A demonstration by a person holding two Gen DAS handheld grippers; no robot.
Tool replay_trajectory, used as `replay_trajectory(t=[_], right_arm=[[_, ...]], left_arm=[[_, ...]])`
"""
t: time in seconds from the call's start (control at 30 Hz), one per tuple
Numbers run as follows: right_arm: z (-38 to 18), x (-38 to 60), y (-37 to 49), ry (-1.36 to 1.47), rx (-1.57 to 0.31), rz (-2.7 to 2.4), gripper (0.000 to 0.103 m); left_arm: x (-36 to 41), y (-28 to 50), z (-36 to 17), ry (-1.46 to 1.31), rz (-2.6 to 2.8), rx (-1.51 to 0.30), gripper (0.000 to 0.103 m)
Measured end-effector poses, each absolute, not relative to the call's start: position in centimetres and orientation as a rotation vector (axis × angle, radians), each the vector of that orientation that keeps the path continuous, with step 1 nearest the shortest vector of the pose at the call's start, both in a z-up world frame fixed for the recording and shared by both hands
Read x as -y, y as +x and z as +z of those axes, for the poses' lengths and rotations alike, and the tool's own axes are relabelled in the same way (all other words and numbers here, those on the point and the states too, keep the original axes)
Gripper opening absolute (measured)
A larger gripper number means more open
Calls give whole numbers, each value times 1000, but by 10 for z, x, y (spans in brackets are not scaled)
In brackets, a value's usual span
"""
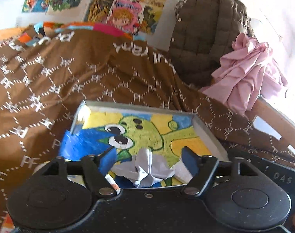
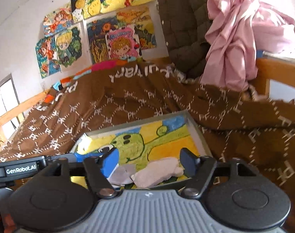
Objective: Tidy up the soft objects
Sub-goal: 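Open both tools to drop the cloths into the cartoon tray, then move both tools back toward the pile of soft items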
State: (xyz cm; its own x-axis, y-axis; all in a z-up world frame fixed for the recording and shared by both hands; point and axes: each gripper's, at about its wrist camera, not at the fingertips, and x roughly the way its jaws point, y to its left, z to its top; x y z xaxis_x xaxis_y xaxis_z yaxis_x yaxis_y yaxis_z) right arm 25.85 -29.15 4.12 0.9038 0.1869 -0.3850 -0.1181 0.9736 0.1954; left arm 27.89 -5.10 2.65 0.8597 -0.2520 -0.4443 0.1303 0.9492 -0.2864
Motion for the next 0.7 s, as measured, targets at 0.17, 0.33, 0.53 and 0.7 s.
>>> replay_trajectory(t=[0.17,0.33,0.53,0.7], right_arm=[[66,293,224,120,-391,155,90],[82,294,187,94,-384,160,96],[94,297,147,92,-363,161,101],[86,300,117,81,-371,143,103]], left_arm=[[50,245,55,-233,-194,-439,94],[48,209,75,-228,-190,-411,101],[43,161,84,-187,-201,-392,102],[40,132,77,-164,-214,-403,102]])
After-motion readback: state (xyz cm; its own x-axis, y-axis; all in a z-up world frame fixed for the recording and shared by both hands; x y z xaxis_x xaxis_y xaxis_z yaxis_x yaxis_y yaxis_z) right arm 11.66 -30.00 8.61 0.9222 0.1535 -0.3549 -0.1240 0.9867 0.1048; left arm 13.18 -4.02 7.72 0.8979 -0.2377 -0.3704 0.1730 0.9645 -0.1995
